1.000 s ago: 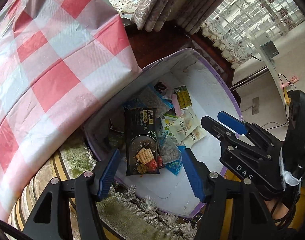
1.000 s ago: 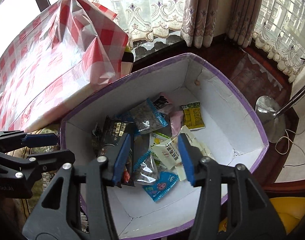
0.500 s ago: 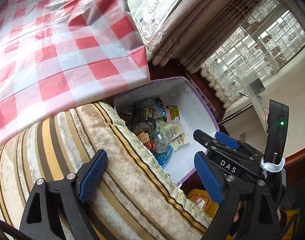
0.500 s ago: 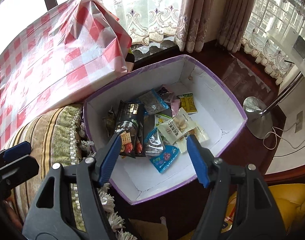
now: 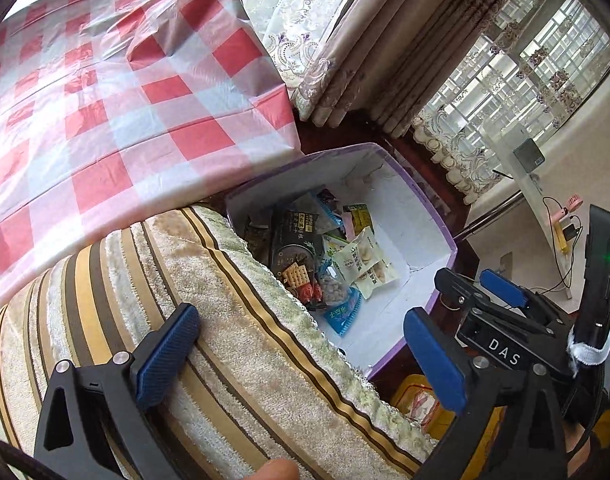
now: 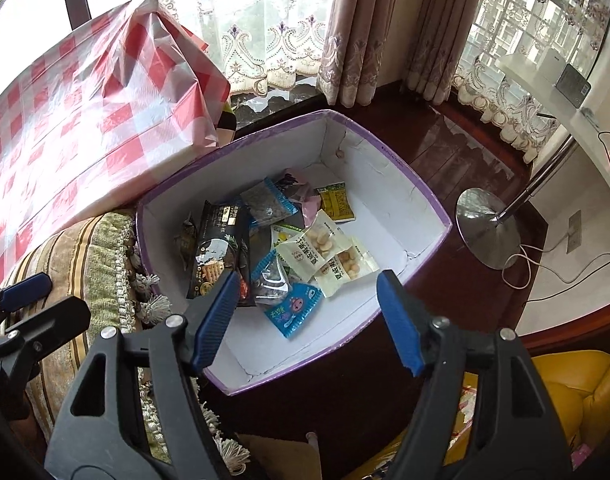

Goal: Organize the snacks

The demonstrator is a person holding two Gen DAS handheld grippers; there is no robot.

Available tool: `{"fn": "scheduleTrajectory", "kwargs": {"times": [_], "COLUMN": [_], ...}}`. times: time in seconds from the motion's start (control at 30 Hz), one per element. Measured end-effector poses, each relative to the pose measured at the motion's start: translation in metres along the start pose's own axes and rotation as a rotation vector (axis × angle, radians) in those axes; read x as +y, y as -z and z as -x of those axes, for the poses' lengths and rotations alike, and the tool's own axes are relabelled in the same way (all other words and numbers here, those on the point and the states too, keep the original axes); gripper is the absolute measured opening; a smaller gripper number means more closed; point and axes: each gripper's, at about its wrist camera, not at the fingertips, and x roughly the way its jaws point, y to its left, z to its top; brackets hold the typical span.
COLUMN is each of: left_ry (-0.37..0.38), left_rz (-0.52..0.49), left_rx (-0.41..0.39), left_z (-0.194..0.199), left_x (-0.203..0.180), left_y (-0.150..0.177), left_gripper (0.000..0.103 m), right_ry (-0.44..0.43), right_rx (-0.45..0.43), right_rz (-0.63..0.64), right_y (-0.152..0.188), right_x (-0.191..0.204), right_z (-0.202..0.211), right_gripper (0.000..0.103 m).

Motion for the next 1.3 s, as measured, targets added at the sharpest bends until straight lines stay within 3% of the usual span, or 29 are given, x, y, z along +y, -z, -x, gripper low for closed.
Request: {"fn": "scheduleTrajectory", "kwargs": {"times": [0.13, 0.23, 0.6, 1.3], "left_ry": [-0.106, -0.131, -0.057, -0.043], "left_rz": [-0.062, -0.083, -0.081, -0.080], "left_rx": [0.028, 0.040, 0.037, 0.036], "left_z": [-0.017, -0.024, -0.027, -0.025], "left_x": [-0.013, -0.015, -0.013, -0.011], "left_y": [-0.004, -0.006, -0.012, -0.011], "left_gripper": [0.103, 0.103, 0.103, 0.103], "right_ry": [0.009, 0.019, 0.001, 0.012], "right_rx": [0.007, 0.001, -0.012, -0.016], "right_rz": [-0.021, -0.030, -0.035, -0.033], "right_y": [-0.001, -0.003, -0.005, -0.006], "right_x": [-0.006, -0.009, -0.009, -0.010], "right_z": [-0.006, -0.008, -0.012, -0.013], "right_gripper": [0.073, 0.073, 0.073, 0.075]}}
